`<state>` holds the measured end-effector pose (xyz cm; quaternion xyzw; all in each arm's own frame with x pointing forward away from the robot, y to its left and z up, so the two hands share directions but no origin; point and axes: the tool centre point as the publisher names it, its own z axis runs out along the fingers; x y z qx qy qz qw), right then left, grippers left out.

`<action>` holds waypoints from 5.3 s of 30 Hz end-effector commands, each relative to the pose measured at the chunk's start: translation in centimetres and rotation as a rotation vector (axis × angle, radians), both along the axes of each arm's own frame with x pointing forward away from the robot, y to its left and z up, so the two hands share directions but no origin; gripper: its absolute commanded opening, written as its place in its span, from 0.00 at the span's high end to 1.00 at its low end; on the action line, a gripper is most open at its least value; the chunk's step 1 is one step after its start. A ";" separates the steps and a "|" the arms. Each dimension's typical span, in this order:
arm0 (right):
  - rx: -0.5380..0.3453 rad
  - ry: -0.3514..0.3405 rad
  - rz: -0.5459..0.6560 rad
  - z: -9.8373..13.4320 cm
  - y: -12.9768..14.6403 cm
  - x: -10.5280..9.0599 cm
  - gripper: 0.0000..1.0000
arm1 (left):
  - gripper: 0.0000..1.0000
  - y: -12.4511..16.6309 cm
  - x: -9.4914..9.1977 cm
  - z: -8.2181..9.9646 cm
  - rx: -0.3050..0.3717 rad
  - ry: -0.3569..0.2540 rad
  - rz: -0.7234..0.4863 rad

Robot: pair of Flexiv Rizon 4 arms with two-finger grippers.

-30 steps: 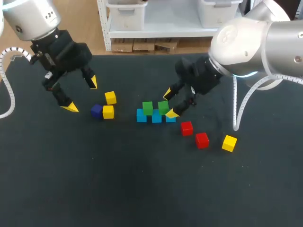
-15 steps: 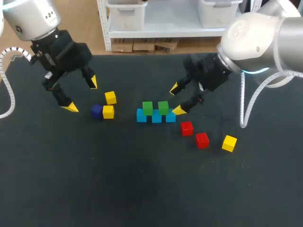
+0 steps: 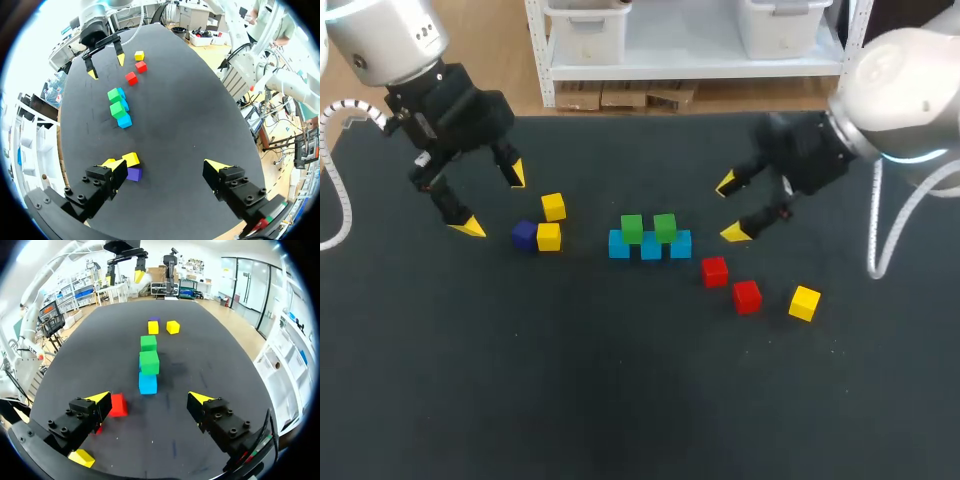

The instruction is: Place the blue cubes, place green cubes on the blue cubes, place the yellow cubes on the green cubes, then place the red cubes on the yellow cubes, and place purple cube on the red cubes.

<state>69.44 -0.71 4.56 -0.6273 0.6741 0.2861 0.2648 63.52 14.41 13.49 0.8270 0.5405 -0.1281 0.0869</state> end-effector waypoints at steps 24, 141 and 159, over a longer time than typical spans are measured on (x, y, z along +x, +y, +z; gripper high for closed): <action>0.078 -0.044 0.015 0.8 -8.0 0.7 0.00 | 0.00 0.0 0.1 0.0 -0.001 0.000 -0.001; 0.082 -0.097 0.046 1.3 -8.2 0.9 0.00 | 1.00 -9.2 4.9 -2.7 -0.009 0.124 0.406; 0.082 -0.097 0.046 1.3 -8.2 0.9 0.00 | 1.00 -16.2 6.3 -2.6 -0.018 0.122 0.348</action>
